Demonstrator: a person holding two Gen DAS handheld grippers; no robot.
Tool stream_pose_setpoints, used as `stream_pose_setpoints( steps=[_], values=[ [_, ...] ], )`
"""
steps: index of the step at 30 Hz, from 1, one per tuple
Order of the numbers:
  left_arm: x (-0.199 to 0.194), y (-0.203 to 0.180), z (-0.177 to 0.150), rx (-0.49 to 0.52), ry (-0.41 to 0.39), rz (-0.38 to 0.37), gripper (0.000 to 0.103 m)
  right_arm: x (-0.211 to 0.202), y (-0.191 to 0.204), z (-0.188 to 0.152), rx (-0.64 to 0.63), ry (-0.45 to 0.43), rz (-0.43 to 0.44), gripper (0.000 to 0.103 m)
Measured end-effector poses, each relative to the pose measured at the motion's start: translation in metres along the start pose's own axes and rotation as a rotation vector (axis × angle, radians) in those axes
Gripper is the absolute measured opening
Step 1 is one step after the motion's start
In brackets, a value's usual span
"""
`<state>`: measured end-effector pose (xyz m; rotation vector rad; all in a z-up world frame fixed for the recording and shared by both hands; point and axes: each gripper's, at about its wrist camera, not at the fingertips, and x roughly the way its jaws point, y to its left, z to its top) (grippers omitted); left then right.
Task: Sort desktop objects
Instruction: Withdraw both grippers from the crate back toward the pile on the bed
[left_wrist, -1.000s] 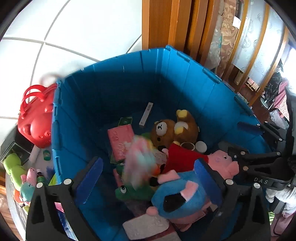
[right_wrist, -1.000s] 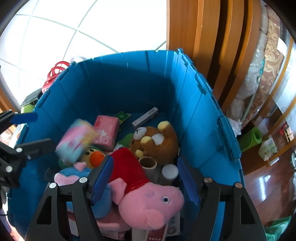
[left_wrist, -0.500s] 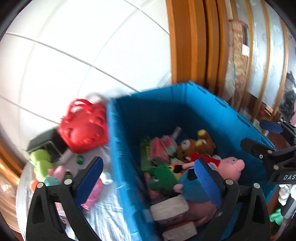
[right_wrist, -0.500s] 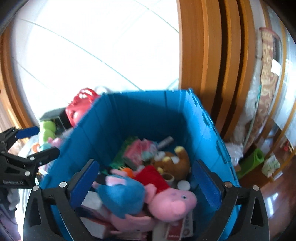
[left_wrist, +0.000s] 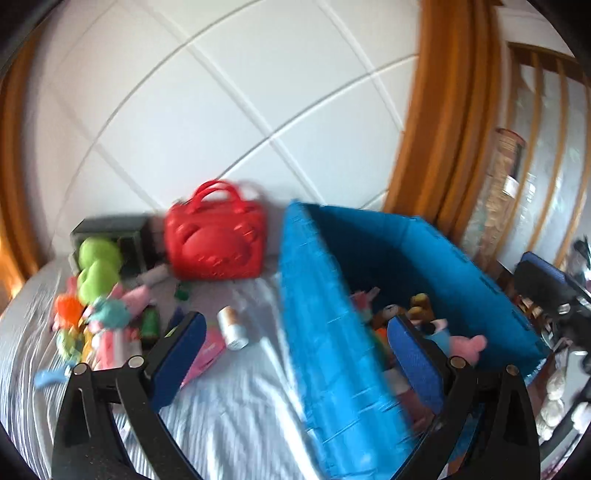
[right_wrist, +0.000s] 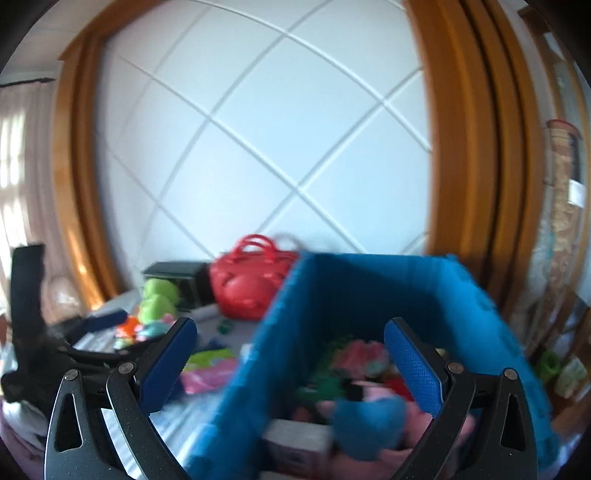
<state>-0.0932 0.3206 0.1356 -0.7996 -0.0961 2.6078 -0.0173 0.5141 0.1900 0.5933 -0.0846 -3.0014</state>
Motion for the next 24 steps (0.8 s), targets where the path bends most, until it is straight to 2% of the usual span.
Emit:
stream_pose_setpoints(
  steps=[2, 4, 9, 12, 19, 24],
  values=[
    [-0.003, 0.023, -0.01, -0.007, 0.023, 0.024, 0.1, 0.009, 0.023, -0.003, -0.017, -0.003, 0.032, 0.103],
    [-0.007, 0.049, -0.018, -0.001, 0.019, 0.09, 0.1, 0.019, 0.048, -0.005, -0.036, -0.007, 0.057, 0.103],
    [-0.018, 0.115, -0.035, -0.042, 0.041, 0.118, 0.1, 0.036, 0.091, -0.009, -0.018, -0.016, 0.107, 0.103],
    [-0.024, 0.158, -0.045, -0.051, 0.043, 0.222, 0.1, 0.049, 0.115, -0.012, -0.007, -0.006, 0.127, 0.103],
    [-0.021, 0.272, -0.074, -0.126, 0.144, 0.32, 0.1, 0.098, 0.165, -0.032, 0.007, 0.091, 0.12, 0.103],
    [-0.022, 0.336, -0.093, -0.165, 0.173, 0.388, 0.1, 0.136, 0.184, -0.047, 0.04, 0.177, 0.089, 0.103]
  ],
)
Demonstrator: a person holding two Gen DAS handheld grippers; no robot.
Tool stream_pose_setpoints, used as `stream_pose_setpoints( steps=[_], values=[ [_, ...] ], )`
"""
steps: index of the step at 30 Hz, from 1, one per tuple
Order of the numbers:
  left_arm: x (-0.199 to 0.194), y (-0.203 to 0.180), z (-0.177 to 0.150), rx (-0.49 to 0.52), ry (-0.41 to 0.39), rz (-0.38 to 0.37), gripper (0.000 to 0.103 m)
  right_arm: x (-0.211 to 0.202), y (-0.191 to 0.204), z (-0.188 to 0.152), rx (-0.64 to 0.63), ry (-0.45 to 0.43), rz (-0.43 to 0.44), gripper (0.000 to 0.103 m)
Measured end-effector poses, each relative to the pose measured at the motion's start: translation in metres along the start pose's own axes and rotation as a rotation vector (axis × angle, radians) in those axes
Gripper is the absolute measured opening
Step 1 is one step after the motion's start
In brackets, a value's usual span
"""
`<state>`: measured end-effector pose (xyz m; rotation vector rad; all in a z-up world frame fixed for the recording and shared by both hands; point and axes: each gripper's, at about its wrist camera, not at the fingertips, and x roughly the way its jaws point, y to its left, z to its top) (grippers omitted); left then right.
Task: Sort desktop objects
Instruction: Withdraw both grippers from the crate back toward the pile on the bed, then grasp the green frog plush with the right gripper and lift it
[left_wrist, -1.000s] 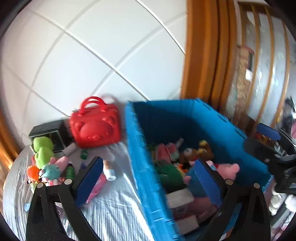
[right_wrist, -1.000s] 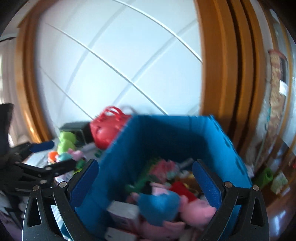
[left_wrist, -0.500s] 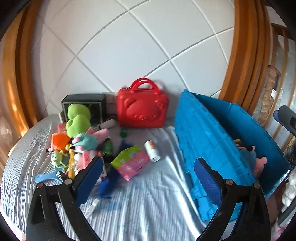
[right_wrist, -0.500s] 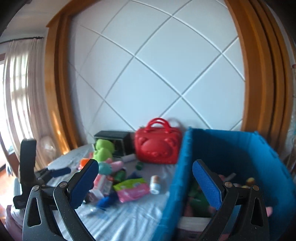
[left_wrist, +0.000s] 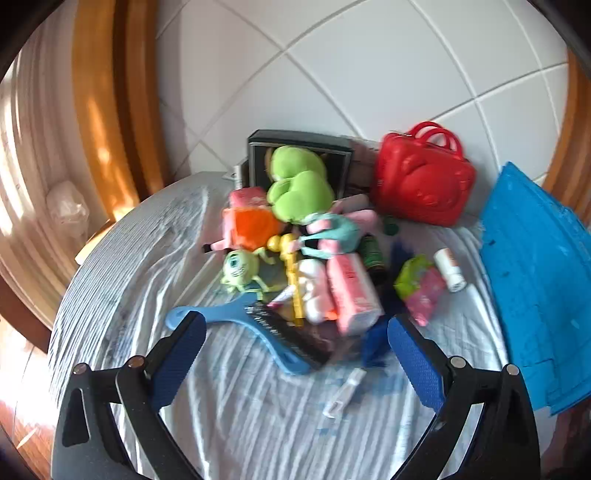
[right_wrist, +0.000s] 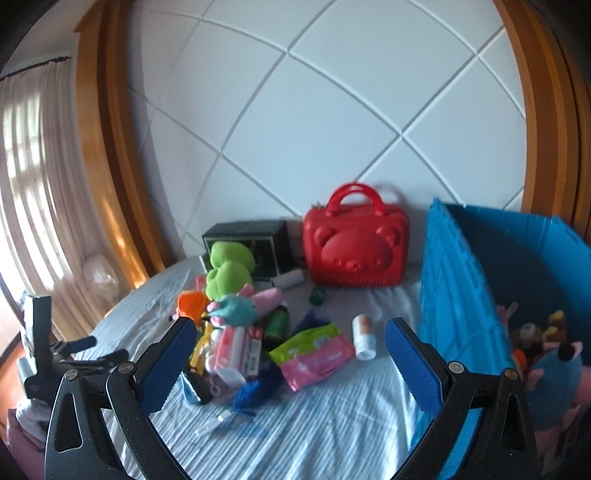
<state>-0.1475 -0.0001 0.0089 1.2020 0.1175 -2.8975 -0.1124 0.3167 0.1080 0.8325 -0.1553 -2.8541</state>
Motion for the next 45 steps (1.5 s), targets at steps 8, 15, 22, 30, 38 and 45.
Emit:
stream_pose_setpoints(
  steps=[8, 15, 22, 30, 38, 45],
  values=[
    [0.042, 0.066, 0.002, -0.044, 0.062, 0.028, 0.1, 0.077, 0.024, -0.002, 0.057, 0.136, -0.012, 0.103],
    [0.096, 0.081, 0.034, -0.053, 0.106, -0.004, 0.1, 0.163, 0.05, 0.009, -0.002, 0.261, -0.06, 0.103],
    [0.187, 0.086, 0.11, -0.006, 0.107, 0.063, 0.1, 0.292, 0.053, 0.045, -0.008, 0.338, -0.112, 0.103],
    [0.336, 0.077, 0.189, 0.071, 0.11, 0.274, 0.1, 0.467, 0.053, 0.067, -0.023, 0.411, -0.201, 0.1],
    [0.396, 0.046, 0.172, 0.052, 0.259, 0.112, 0.051, 0.57, 0.087, 0.007, -0.071, 0.625, -0.065, 0.042],
    [0.305, 0.026, 0.121, 0.136, 0.218, 0.035, 0.051, 0.47, 0.126, -0.029, -0.288, 0.597, 0.088, 0.004]
  ],
)
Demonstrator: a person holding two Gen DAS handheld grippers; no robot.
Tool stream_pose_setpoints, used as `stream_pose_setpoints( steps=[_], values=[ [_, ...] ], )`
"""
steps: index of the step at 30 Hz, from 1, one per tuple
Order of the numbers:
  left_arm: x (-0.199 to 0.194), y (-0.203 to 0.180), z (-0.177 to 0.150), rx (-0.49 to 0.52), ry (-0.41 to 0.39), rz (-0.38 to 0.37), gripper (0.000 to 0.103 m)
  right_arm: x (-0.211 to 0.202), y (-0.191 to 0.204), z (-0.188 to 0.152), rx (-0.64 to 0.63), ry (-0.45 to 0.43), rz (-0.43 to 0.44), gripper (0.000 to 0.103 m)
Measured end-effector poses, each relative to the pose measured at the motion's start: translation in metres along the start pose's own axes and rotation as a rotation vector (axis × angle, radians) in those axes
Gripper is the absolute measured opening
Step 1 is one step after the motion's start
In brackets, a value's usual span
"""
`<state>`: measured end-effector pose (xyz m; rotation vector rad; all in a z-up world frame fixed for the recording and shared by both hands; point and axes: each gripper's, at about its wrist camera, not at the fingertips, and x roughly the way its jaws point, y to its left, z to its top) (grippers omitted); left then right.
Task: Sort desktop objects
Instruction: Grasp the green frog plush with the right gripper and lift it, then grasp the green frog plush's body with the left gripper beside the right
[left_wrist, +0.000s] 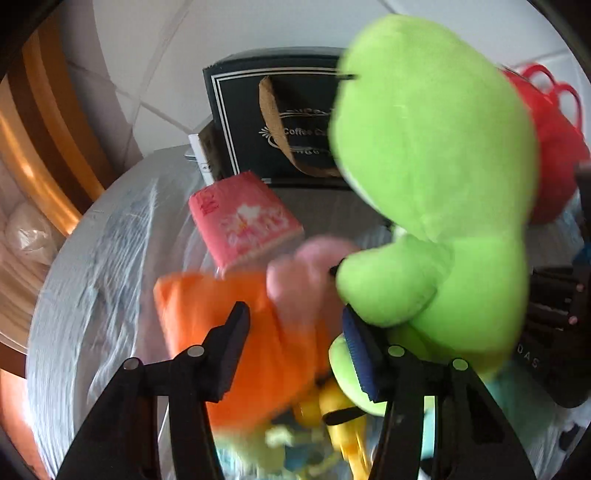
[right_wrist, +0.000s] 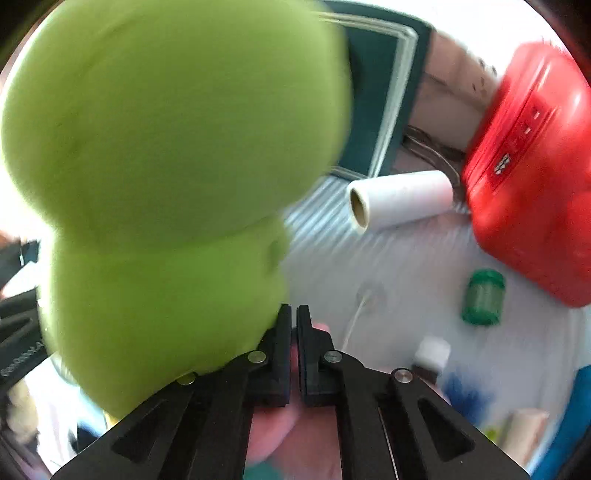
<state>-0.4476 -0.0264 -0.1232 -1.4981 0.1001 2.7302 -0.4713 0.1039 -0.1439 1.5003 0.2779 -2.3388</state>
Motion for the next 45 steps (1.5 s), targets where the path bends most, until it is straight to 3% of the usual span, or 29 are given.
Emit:
stream_pose_setpoints(
  steps=[6, 9, 10, 13, 15, 17, 23, 27, 30, 33, 34, 35, 38, 43, 45],
  values=[
    [-0.038, -0.003, -0.076, 0.007, 0.065, -0.027, 0.051, -0.05, 0.048, -0.053, -0.061, -0.079, 0.073, 0.003],
    [-0.06, 0.012, -0.098, -0.06, 0.105, -0.141, 0.051, -0.062, 0.052, -0.064, 0.017, -0.073, 0.171, 0.003],
    [-0.069, 0.014, -0.102, -0.056, 0.1, -0.137, 0.051, -0.067, 0.054, -0.069, 0.014, -0.07, 0.173, 0.003],
    [-0.099, 0.02, -0.11, 0.012, 0.034, -0.055, 0.052, -0.081, 0.063, -0.076, 0.011, -0.08, 0.155, 0.025],
    [-0.108, 0.025, -0.107, 0.033, 0.007, -0.018, 0.052, -0.093, 0.068, -0.078, 0.035, -0.105, 0.158, 0.063],
    [-0.112, 0.036, -0.101, 0.029, -0.009, -0.007, 0.053, -0.102, 0.074, -0.073, 0.063, -0.131, 0.152, 0.081],
    [-0.105, 0.06, -0.095, -0.001, -0.014, -0.041, 0.053, -0.098, 0.077, -0.07, 0.18, -0.122, 0.171, 0.086],
    [-0.09, 0.065, -0.09, -0.015, -0.012, -0.06, 0.053, -0.077, 0.07, -0.059, 0.224, -0.109, 0.178, 0.099],
    [-0.08, 0.072, -0.089, -0.035, -0.008, -0.086, 0.053, -0.058, 0.069, -0.044, 0.211, -0.093, 0.15, 0.103],
    [-0.068, 0.078, -0.09, -0.049, 0.007, -0.09, 0.053, -0.031, 0.073, -0.03, 0.151, -0.065, 0.086, 0.102],
    [-0.065, 0.08, -0.092, -0.054, 0.013, -0.092, 0.053, -0.022, 0.077, -0.028, 0.103, -0.056, 0.086, 0.098],
    [-0.064, 0.082, -0.094, -0.06, 0.022, -0.087, 0.053, -0.022, 0.082, -0.029, 0.051, -0.058, 0.072, 0.084],
    [-0.07, 0.097, -0.105, -0.079, 0.018, -0.072, 0.053, -0.04, 0.112, -0.04, -0.202, -0.109, 0.01, 0.076],
    [-0.116, 0.131, -0.13, -0.143, -0.063, 0.002, 0.053, -0.063, 0.152, -0.084, -0.546, -0.144, 0.065, 0.075],
    [-0.134, 0.141, -0.137, -0.166, -0.09, 0.007, 0.053, -0.071, 0.162, -0.098, -0.592, -0.152, 0.121, 0.085]
  ],
)
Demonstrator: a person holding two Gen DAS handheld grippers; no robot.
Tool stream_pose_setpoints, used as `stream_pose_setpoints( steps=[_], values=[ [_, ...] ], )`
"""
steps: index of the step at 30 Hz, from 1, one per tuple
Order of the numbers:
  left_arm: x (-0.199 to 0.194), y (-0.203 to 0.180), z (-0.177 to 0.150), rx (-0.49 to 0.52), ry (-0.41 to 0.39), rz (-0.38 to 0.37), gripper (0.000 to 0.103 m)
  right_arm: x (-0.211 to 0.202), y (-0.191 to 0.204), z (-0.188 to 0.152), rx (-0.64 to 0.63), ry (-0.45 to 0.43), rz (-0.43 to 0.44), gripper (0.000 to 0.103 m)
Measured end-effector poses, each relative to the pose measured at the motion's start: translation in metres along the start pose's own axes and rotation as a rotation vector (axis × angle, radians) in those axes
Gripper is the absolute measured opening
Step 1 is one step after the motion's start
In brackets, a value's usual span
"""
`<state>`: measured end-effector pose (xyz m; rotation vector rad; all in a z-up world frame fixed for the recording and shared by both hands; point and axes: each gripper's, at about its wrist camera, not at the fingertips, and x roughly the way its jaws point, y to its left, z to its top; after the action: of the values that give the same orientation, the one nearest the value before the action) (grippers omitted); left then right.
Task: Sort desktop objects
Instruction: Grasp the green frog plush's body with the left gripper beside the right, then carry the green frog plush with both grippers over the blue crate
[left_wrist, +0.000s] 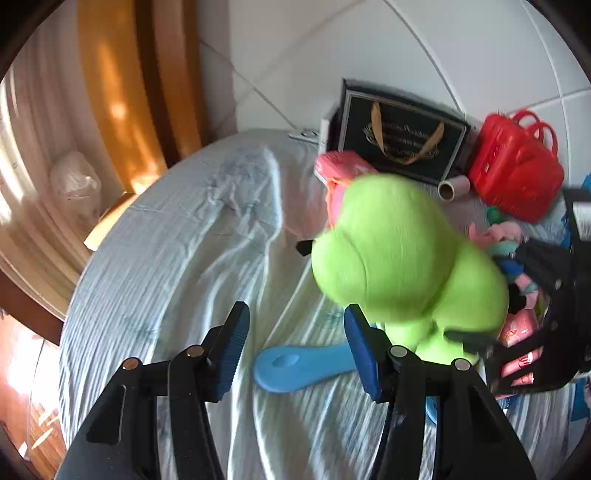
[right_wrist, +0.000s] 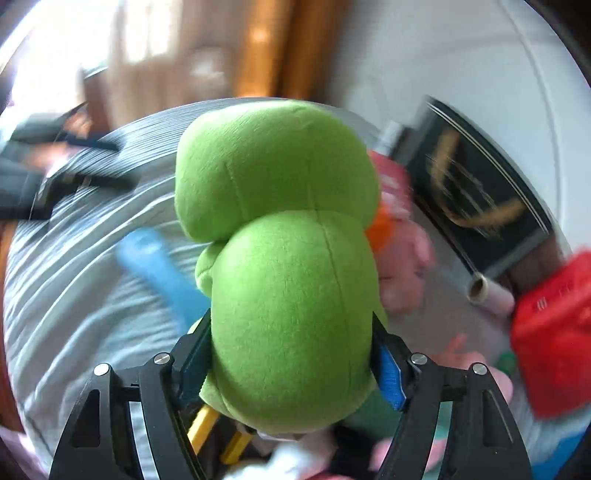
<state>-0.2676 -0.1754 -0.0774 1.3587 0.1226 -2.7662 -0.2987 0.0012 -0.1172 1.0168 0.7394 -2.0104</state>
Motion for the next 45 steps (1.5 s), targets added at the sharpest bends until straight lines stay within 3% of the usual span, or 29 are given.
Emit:
stream_pose_setpoints(
  steps=[3, 7, 8, 10, 15, 19, 24, 26, 29, 31, 34, 45],
  values=[
    [-0.013, 0.003, -0.004, -0.001, -0.008, -0.036, 0.054, -0.006, 0.01, -0.002, 0.041, -0.012, 0.031, 0.098],
    [-0.004, -0.016, -0.007, 0.073, 0.024, -0.073, 0.07, -0.019, -0.005, -0.009, 0.277, -0.012, 0.057, 0.1],
    [0.0, -0.024, -0.007, 0.12, 0.033, -0.072, 0.08, -0.022, -0.01, -0.015, 0.358, -0.009, 0.07, 0.101],
    [0.005, -0.036, -0.008, 0.196, 0.039, -0.024, 0.094, -0.026, -0.017, -0.026, 0.487, 0.002, 0.084, 0.101],
    [0.025, -0.042, -0.018, 0.37, 0.107, 0.059, 0.095, -0.036, -0.015, -0.04, 0.644, -0.009, 0.129, 0.102],
    [0.027, -0.01, -0.028, 0.266, 0.146, -0.063, 0.095, -0.028, 0.003, -0.029, 0.634, 0.001, 0.18, 0.102],
    [0.041, 0.02, -0.054, 0.111, 0.184, -0.084, 0.095, -0.009, 0.017, -0.013, 0.571, 0.022, 0.196, 0.103],
    [0.041, 0.023, -0.059, 0.054, 0.149, -0.119, 0.095, -0.001, 0.02, -0.004, 0.547, 0.033, 0.188, 0.103],
    [0.043, 0.018, -0.06, 0.049, 0.133, -0.129, 0.095, 0.005, 0.02, 0.0, 0.534, 0.04, 0.202, 0.103],
    [0.054, 0.011, -0.063, 0.083, 0.186, -0.143, 0.095, 0.007, 0.022, 0.004, 0.518, 0.04, 0.213, 0.103],
    [0.067, 0.001, -0.073, 0.136, 0.208, -0.094, 0.095, 0.015, 0.023, 0.009, 0.491, 0.055, 0.204, 0.103],
    [0.084, 0.008, -0.064, 0.03, 0.164, -0.089, 0.095, 0.052, 0.017, 0.017, 0.509, 0.08, 0.196, 0.103]
  ],
)
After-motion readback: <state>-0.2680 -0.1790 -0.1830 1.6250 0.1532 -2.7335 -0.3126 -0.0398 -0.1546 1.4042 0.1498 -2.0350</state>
